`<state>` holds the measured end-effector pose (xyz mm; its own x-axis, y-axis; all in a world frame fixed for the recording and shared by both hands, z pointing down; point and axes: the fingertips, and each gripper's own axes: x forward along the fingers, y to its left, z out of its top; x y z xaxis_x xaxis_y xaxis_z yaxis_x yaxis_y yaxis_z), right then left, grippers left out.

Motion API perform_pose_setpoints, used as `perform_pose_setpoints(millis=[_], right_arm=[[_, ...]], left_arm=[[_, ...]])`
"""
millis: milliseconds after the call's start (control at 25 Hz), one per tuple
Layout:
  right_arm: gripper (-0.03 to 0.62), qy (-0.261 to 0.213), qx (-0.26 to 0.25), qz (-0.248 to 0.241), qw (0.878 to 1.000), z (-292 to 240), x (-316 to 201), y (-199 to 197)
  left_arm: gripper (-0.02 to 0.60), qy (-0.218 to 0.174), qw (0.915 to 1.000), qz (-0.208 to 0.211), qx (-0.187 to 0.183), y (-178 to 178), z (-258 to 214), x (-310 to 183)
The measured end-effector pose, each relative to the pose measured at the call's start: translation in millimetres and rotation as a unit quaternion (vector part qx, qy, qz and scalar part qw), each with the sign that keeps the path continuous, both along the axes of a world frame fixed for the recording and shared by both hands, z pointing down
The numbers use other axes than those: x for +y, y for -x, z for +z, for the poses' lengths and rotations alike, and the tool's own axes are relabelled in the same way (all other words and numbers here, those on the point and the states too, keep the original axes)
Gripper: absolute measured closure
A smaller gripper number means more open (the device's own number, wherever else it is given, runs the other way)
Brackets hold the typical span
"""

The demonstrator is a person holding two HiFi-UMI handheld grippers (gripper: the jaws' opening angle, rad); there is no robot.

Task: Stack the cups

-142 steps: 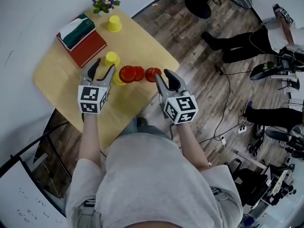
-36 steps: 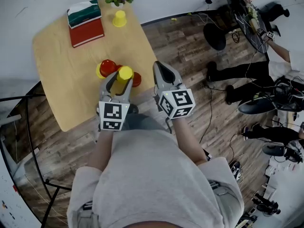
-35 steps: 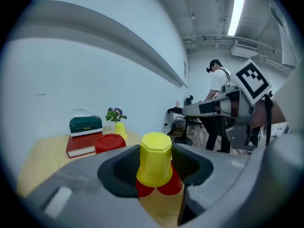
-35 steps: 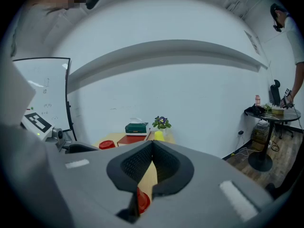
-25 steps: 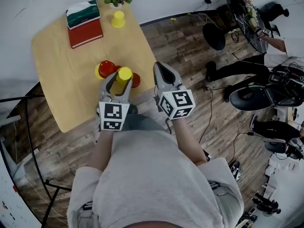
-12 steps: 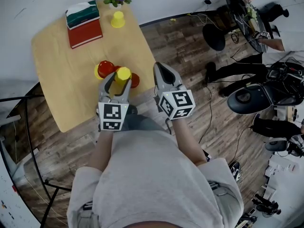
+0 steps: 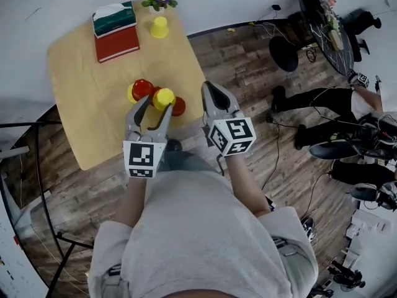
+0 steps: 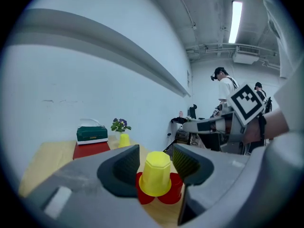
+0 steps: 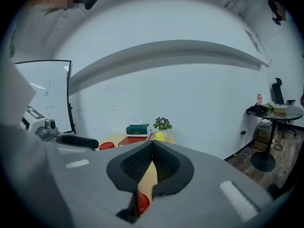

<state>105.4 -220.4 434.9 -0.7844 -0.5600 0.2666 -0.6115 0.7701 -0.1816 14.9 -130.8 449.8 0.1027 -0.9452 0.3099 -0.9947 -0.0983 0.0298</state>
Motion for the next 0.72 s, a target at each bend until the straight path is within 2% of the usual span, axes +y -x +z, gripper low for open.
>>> perform_pose_setpoints(millis=[120,480,720], right_arm=[[0.591,0.000,-0.003,-0.007,1.000,-1.6,-1.4,6.0],[0.592,-0.004,0.001,-0.043,0.999,-6.2,-12.6,31.2],[0.591,0.000,0.030,-0.085,0.996,-3.5,-39.7,61.0]], left_arm=[[0.380,-0.019,0.9997,-0.017,0.004,12.3,-15.6,5.1],[0.574,-0.076,0.9939,-0.078,0.018,55.6,-50.7,21.3],[0.576,-0.082,0.9917,-0.098,0.013,80.2,-58.2,27.0]])
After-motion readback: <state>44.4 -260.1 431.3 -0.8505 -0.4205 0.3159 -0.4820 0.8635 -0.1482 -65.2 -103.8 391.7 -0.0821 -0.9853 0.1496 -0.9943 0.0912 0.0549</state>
